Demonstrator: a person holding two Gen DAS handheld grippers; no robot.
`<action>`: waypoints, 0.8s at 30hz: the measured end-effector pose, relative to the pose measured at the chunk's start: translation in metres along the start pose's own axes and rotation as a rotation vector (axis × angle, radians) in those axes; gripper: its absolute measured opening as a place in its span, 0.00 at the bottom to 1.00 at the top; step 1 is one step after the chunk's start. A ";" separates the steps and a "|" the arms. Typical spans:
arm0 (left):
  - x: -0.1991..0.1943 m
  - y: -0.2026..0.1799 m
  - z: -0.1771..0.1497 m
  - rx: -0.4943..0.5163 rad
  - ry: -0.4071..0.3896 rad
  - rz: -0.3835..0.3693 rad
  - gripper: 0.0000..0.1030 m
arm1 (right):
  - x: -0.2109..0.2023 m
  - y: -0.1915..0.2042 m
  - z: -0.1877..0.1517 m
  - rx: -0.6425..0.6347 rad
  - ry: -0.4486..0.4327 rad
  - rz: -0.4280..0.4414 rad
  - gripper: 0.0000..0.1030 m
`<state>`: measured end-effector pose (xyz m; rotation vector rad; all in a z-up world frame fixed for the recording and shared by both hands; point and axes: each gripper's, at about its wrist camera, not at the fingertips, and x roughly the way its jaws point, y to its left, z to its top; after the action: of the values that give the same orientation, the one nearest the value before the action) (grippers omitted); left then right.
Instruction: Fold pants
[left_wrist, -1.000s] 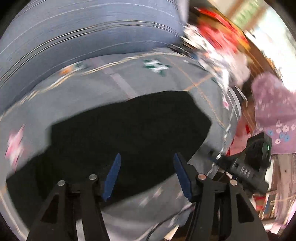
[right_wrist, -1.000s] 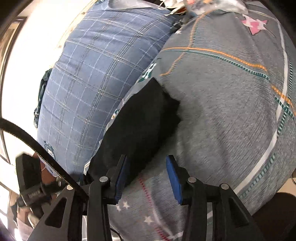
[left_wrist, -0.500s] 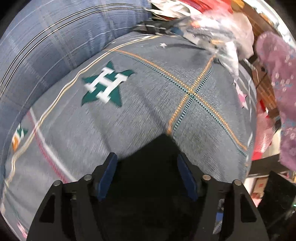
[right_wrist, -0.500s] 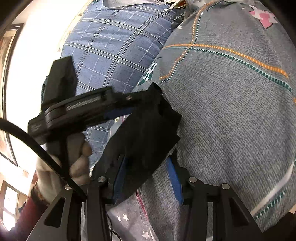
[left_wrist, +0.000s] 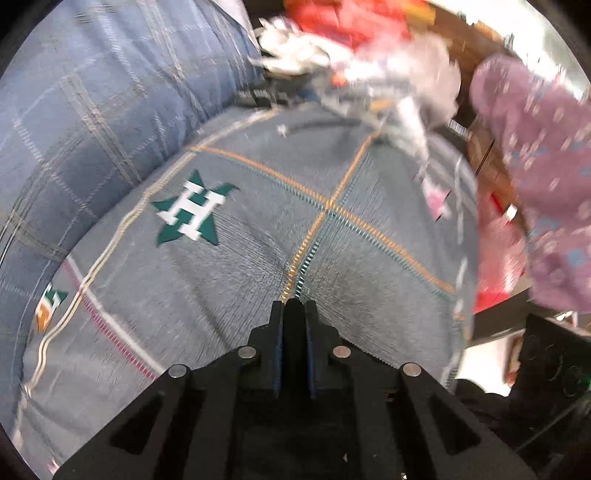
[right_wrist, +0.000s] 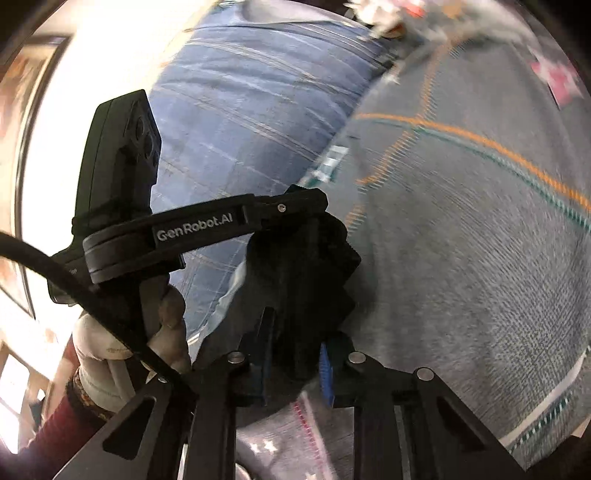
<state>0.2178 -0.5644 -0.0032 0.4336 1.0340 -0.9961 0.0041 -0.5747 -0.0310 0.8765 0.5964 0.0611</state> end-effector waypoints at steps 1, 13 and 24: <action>-0.015 0.006 -0.005 -0.030 -0.030 -0.014 0.09 | -0.001 0.010 0.000 -0.022 0.001 0.004 0.20; -0.164 0.097 -0.136 -0.409 -0.328 -0.163 0.09 | 0.034 0.153 -0.057 -0.420 0.148 0.029 0.16; -0.217 0.187 -0.295 -0.804 -0.538 -0.273 0.09 | 0.106 0.248 -0.135 -0.683 0.345 0.053 0.14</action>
<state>0.1944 -0.1544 0.0176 -0.6217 0.9153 -0.7831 0.0704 -0.2881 0.0366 0.2137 0.8061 0.4454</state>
